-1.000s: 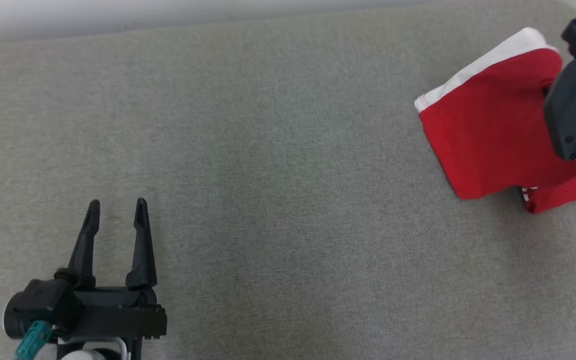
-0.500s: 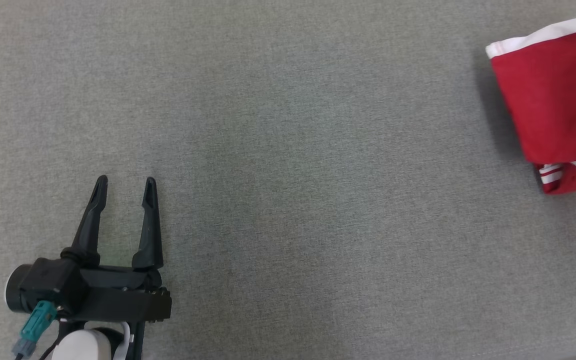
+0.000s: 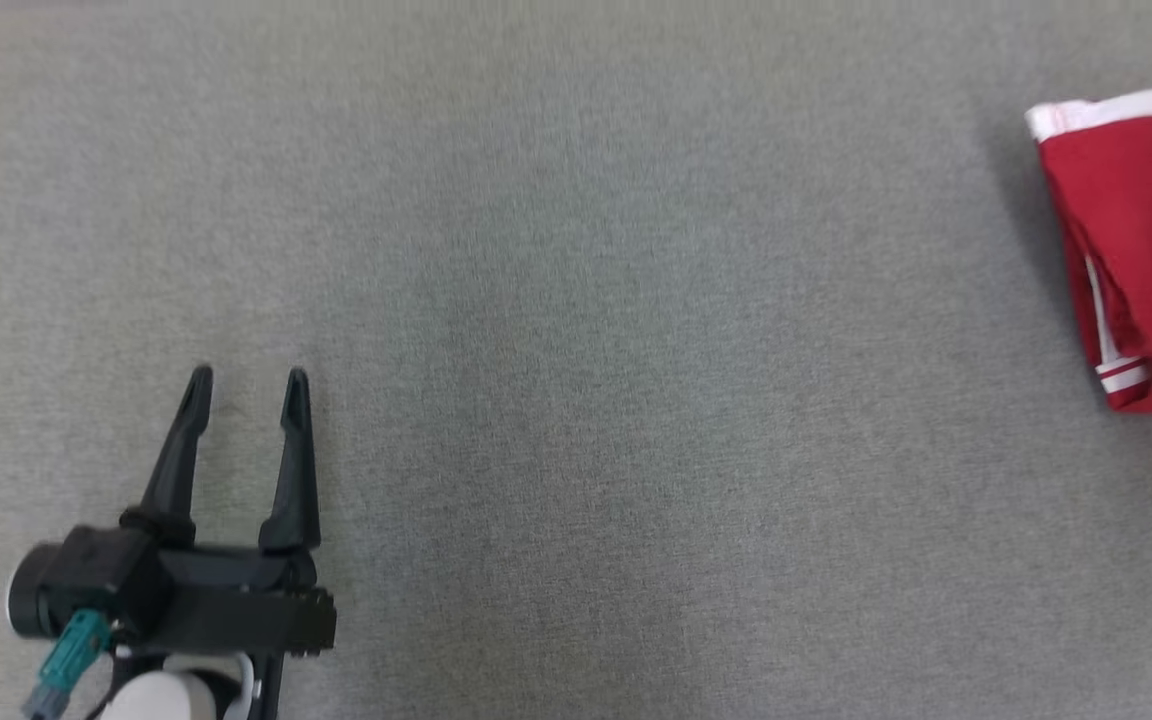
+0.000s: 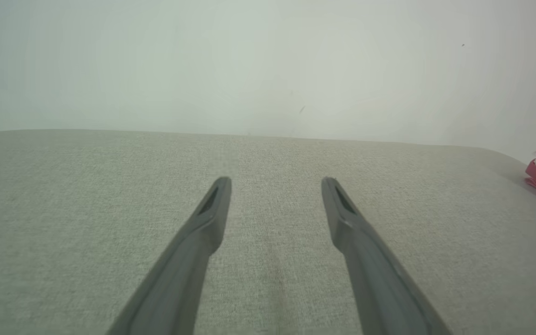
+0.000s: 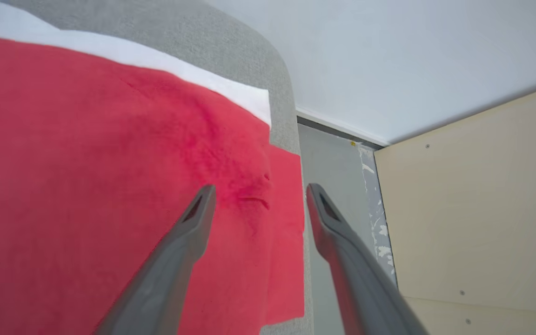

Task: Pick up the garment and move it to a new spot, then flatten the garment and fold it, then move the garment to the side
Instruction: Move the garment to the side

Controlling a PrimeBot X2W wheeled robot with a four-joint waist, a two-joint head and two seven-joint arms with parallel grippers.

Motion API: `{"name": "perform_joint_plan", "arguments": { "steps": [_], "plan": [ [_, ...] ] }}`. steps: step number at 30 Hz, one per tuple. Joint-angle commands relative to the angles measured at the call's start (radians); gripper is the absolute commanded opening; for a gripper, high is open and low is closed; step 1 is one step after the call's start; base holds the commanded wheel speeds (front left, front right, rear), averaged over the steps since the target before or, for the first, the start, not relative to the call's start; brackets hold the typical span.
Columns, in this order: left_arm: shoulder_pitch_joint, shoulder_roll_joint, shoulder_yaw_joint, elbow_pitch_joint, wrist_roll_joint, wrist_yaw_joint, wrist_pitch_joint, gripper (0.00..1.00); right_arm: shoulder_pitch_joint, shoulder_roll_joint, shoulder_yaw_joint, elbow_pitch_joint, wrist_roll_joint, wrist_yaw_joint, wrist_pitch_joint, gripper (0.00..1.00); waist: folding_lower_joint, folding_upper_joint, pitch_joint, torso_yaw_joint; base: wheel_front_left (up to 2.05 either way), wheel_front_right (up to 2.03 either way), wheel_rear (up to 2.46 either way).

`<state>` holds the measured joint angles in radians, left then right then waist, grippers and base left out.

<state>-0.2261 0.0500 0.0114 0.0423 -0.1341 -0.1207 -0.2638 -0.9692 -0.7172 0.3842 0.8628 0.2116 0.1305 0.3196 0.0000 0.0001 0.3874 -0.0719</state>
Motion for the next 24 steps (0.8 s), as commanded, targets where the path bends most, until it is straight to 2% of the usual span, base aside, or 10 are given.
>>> {"name": "perform_joint_plan", "arguments": {
  "steps": [1, 10, 15, 24],
  "plan": [
    [0.029, 0.001, 0.007, 0.006, -0.015, 0.004, 0.0, 1.0, 0.045, 0.036, -0.029, 0.003, -0.017, 0.0, -0.052, 1.0, 0.0, -0.0001, -0.057, 0.004, 0.0, 0.0, 0.0],
    [0.156, 0.001, 0.065, 0.013, -0.019, 0.028, 0.0, 1.0, 0.253, 0.229, -0.136, -0.088, -0.045, 0.0, -0.332, 1.0, 0.0, -0.0001, -0.238, -0.031, 0.0, 0.0, 0.0],
    [0.22, 0.001, 0.091, 0.027, -0.029, 0.038, 0.0, 1.0, 0.379, 0.325, -0.205, -0.155, -0.011, 0.0, -0.455, 1.0, 0.0, -0.0001, -0.331, -0.037, 0.0, 0.0, 0.0],
    [0.28, 0.001, 0.111, 0.059, -0.03, 0.05, 0.0, 1.0, 0.587, 0.426, -0.248, -0.299, 0.051, 0.0, -0.548, 1.0, 0.0, -0.0001, -0.413, -0.024, 0.0, 0.0, 0.0]
  ]
}}
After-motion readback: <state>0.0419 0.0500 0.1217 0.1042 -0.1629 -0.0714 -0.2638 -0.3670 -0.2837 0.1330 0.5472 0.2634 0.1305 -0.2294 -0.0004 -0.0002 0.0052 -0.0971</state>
